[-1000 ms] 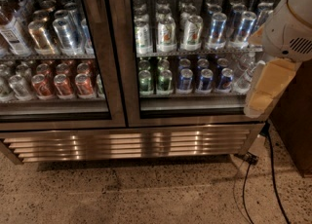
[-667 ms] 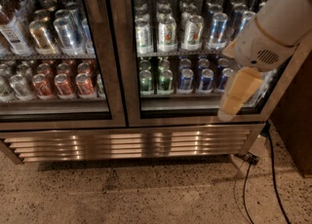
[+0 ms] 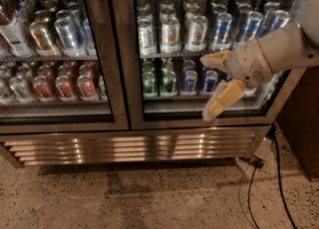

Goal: Open left fridge door

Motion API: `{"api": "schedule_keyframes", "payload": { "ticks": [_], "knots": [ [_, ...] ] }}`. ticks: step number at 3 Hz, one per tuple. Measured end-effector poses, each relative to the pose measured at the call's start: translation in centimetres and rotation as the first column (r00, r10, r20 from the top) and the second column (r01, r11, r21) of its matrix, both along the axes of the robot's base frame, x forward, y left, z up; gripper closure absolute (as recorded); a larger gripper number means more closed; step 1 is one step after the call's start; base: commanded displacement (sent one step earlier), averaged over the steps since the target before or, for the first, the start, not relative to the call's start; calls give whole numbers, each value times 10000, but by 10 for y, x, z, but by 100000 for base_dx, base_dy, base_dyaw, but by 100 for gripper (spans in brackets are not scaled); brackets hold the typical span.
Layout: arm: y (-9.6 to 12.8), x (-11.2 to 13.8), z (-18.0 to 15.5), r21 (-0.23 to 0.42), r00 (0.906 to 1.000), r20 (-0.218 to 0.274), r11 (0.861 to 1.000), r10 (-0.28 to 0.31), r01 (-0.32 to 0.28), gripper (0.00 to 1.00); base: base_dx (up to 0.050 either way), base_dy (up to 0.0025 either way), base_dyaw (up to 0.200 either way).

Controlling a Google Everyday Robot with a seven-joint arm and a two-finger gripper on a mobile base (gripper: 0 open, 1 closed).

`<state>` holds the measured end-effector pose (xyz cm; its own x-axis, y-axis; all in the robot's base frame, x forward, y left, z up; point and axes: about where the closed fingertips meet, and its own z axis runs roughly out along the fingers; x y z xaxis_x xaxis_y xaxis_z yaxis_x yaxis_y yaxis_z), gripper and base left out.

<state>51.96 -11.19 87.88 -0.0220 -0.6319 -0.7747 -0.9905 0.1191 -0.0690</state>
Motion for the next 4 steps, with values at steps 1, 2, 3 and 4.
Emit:
{"api": "schedule_keyframes", "payload": {
  "ticks": [1, 2, 3, 4],
  "knots": [
    [18, -7, 9, 1230, 9967, 404, 9896, 706, -751, 0, 0, 0, 0],
    [19, -7, 9, 1233, 9967, 403, 9895, 708, -753, 0, 0, 0, 0],
    [37, -16, 7, 2763, 9813, -84, 9436, 1921, -1824, 0, 0, 0, 0],
    [63, -34, 21, 5622, 9053, -50, 7498, 4248, -3488, 0, 0, 0, 0]
  ]
}}
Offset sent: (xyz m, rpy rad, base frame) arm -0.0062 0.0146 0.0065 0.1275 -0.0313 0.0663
